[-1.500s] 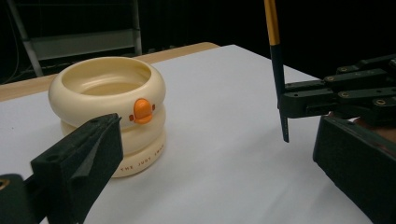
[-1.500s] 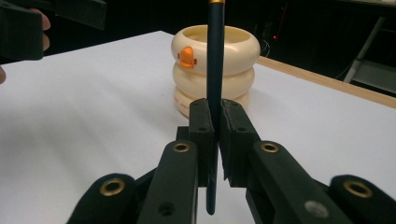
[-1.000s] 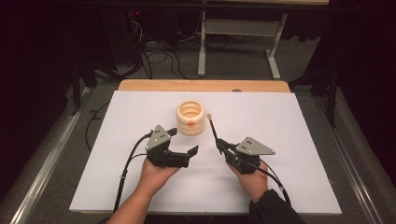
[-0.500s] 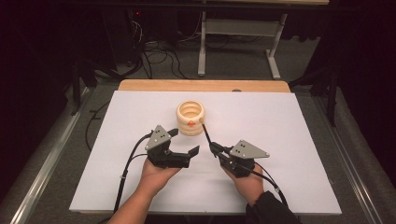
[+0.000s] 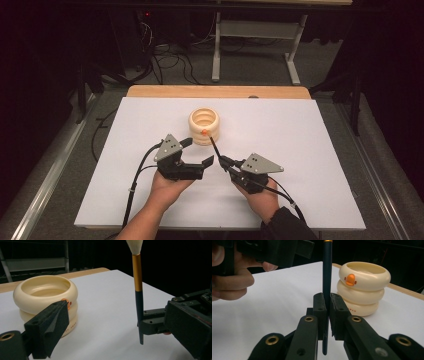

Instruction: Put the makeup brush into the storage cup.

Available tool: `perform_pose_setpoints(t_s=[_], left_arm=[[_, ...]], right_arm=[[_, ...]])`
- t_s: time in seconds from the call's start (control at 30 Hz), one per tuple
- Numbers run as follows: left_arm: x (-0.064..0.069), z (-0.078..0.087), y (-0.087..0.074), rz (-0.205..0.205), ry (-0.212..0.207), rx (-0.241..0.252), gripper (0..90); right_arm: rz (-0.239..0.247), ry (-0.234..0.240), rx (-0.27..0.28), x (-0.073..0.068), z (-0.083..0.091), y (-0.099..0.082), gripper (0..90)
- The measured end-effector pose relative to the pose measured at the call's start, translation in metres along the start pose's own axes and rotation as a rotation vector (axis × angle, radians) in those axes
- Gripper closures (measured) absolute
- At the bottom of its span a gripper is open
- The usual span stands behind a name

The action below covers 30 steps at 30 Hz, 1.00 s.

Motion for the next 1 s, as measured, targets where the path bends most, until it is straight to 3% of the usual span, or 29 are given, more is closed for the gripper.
perform_pose_setpoints(t_s=[0.43, 1.0], left_arm=[[0.004, 0.001, 0.002, 0.02, -0.01, 0.003, 21.1], [0.006, 0.006, 0.003, 0.016, -0.069, 0.034, 54.3]], right_arm=[[0.015, 0.033, -0.002, -0.011, -0.004, -0.001, 86.4], [0.021, 0.047, -0.004, -0.018, -0.006, -0.001, 86.4]])
Point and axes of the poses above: each handheld gripper's, and its own axes: z roughly backward along the jaws, y roughly out of its top, x roughly to its right, the point moved 7 cm from there along -z, roughly forward along the jaws, and after that the axes turned 4 degrees about x, right-handed, at the moved point
